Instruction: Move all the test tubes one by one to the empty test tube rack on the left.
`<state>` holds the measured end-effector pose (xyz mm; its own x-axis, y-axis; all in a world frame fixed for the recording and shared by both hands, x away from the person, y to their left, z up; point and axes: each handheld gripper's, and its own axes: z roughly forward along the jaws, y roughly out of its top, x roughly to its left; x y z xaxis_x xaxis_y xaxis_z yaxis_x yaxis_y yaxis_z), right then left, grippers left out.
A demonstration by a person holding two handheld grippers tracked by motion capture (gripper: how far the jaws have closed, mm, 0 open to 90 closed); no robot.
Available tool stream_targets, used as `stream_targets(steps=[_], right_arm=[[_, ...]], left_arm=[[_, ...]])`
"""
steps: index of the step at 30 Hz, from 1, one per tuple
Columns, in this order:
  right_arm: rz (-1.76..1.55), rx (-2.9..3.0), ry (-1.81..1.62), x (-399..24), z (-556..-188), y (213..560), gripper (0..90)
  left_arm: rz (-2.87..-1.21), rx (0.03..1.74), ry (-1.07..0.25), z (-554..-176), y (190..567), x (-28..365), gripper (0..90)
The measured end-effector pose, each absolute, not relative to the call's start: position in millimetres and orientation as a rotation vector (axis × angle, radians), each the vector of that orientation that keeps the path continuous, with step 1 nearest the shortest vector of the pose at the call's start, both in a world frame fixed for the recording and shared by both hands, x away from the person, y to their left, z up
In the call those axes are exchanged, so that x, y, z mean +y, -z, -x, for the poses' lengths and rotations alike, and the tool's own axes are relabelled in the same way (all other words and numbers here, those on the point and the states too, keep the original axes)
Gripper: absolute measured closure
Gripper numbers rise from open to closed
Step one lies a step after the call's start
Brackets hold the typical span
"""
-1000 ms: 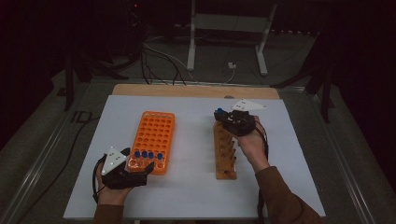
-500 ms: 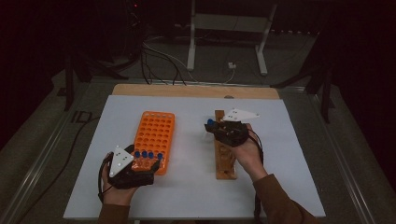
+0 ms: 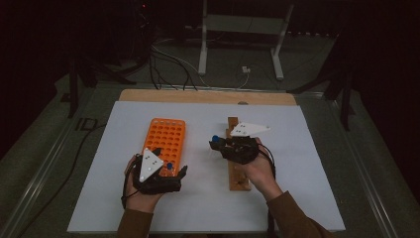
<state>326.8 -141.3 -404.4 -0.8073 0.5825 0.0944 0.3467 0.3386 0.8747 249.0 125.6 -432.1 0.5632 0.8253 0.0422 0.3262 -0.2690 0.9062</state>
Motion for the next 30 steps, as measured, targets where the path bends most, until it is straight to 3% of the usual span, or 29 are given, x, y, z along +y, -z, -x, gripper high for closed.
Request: stream_targets(steps=[8, 13, 22, 30], right_arm=[[-0.812, 2.411, -1.462, -132, -317, 403, 77.5], [-0.798, 2.425, -1.483, -124, -313, 401, 77.4], [-0.778, 2.444, -1.51, -119, -308, 399, 77.4], [-0.781, 2.455, -1.516, -118, -308, 401, 77.4]], left_arm=[[-1.882, 0.912, -0.628, -256, 435, 101, 8.3], [-1.902, 0.891, -0.618, -259, 436, 86, 16.9], [-1.907, 0.837, -0.61, -260, 436, 71, 57.1], [-1.894, 0.82, -0.6, -260, 436, 71, 70.5]])
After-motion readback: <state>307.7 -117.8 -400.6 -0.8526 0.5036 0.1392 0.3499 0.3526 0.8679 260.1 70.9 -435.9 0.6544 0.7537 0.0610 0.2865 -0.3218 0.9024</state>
